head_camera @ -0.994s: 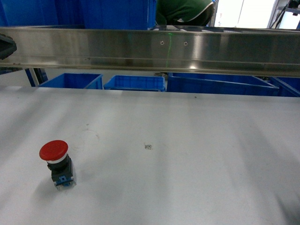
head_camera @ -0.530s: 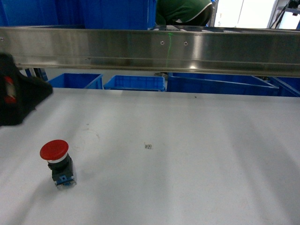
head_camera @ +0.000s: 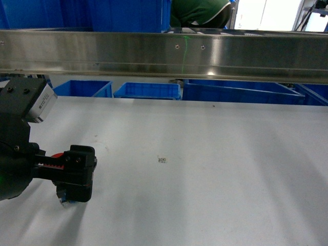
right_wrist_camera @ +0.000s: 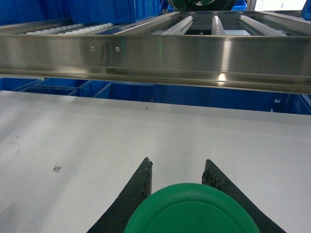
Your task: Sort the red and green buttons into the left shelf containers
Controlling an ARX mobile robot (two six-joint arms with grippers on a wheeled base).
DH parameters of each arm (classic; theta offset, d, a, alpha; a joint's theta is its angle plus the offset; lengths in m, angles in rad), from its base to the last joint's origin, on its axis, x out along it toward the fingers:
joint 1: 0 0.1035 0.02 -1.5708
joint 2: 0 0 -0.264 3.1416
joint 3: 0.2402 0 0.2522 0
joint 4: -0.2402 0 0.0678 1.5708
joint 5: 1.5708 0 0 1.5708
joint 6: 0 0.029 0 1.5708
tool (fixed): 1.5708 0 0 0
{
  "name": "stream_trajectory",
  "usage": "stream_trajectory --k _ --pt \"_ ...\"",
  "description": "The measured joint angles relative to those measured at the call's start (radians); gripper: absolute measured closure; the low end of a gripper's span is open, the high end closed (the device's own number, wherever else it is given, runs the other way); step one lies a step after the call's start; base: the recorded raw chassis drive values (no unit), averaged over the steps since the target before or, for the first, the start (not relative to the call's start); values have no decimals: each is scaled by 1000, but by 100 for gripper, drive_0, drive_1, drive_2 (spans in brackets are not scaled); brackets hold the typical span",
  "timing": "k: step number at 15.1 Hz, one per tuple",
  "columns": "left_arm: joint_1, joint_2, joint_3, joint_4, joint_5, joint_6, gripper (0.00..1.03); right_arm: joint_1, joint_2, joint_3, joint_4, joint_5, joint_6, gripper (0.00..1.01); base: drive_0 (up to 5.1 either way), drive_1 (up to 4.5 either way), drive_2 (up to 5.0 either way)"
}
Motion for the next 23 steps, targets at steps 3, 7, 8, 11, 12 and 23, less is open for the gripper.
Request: stream_trajectory --k 3,7,8,11,12,23 --pt "13 96 -5 73 -33 27 5 0 0 0 0 0 0 73 0 0 0" --pt "20 197 18 136 -63 76 28 0 0 0 0 0 0 73 0 0 0" --pt "19 196 34 169 -60 79 42 0 0 0 0 0 0 73 0 0 0" --pt "4 159 25 171 -54 78 74 0 0 0 0 0 0 73 0 0 0" --pt "13 119 8 167 -39 78 74 0 0 0 0 0 0 73 0 0 0" --pt "271 -542 1 -89 138 68 74 0 0 0 0 0 0 74 0 0 0"
